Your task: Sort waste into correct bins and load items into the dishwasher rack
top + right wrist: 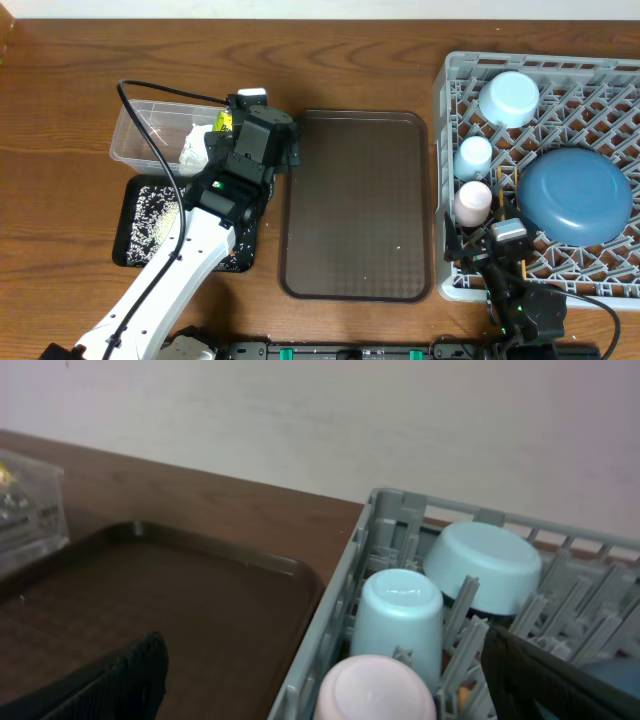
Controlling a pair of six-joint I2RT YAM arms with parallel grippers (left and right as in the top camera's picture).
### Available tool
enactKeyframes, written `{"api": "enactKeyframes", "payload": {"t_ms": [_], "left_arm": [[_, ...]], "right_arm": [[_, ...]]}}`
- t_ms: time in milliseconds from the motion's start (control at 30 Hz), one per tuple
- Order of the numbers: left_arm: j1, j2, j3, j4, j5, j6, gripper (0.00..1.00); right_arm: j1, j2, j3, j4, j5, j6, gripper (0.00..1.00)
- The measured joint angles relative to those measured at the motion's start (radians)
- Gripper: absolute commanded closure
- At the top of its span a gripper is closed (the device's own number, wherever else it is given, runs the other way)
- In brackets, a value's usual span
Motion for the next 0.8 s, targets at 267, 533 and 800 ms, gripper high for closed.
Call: {"api": "enactKeyframes", "payload": {"t_ms": [267, 533, 800], "left_arm": [[0.0, 0.0, 0.0, 0.0, 0.0, 0.0, 0.01], [0.0, 0.0, 0.0, 0.0, 0.0, 0.0, 0.01], [0.0, 0.0, 0.0, 0.0, 0.0, 0.0, 0.01]], "right_arm": [[-0.001, 0.0, 0.0, 0.0, 0.0, -0.052, 0.01], [-0.098, 0.0, 0.0, 0.011, 0.0, -0.004, 0.01], [-0.133, 0.0, 0.0, 0.039, 0.054, 0.055, 0.01]]}}
